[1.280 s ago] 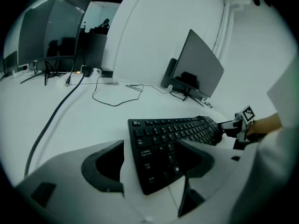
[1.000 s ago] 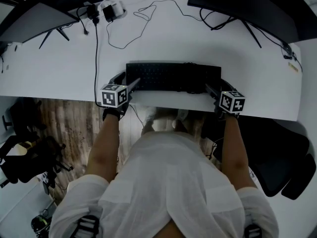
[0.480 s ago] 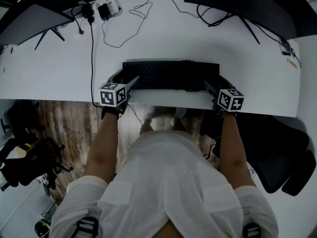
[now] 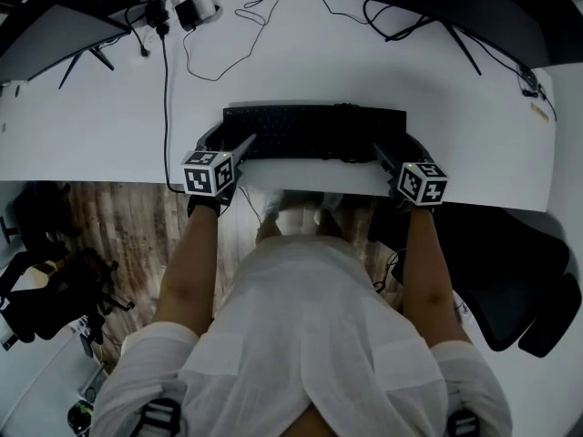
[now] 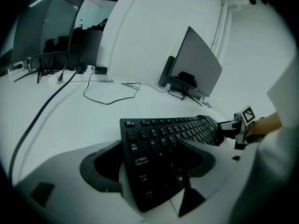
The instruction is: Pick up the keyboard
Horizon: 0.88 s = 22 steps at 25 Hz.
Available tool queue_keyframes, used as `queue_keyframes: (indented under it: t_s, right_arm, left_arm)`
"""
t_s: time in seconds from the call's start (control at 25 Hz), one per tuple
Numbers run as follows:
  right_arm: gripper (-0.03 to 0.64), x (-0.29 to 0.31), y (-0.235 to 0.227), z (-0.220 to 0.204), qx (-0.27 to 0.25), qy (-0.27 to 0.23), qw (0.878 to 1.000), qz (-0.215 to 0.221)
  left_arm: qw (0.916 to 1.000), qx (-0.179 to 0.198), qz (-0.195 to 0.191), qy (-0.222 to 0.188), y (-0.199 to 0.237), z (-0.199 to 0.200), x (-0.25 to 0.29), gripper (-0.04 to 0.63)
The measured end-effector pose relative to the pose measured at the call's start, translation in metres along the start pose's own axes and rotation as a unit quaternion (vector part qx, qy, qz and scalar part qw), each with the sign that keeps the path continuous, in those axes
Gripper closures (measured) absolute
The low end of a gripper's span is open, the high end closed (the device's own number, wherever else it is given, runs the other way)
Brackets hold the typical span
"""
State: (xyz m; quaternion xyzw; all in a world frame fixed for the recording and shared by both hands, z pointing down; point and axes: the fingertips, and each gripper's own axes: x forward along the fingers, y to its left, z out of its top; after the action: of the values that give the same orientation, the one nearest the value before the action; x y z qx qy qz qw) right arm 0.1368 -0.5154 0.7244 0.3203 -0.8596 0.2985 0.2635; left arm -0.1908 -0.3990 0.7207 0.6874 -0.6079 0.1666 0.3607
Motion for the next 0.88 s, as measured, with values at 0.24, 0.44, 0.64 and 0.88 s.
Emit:
queue_keyframes:
  t_s: [0.24, 0.44, 0.64, 0.88]
  right_arm:
    - [0.21, -0.002, 0.005, 0.005, 0.058, -0.02, 0.998, 0.01]
    - [0.226, -0.006, 0.007, 0.005, 0.078, -0.036, 0.996, 0.008]
    - [0.229, -0.008, 0.015, 0.008, 0.078, -0.044, 0.996, 0.01]
    - [0.234, -0.021, 0.017, 0.039, 0.075, -0.081, 0.994, 0.006]
  left_arm:
    - [0.9958, -0.078, 0.027, -0.039, 0.009, 0.01, -0.003, 0.258]
    - [0.9937, -0.1, 0.027, -0.044, 0.013, 0.012, -0.005, 0.259]
    - [0.9914, -0.11, 0.041, -0.058, 0.019, 0.013, -0.014, 0.259]
    - [0.989, -0.109, 0.037, -0.093, 0.013, 0.04, -0.025, 0.259]
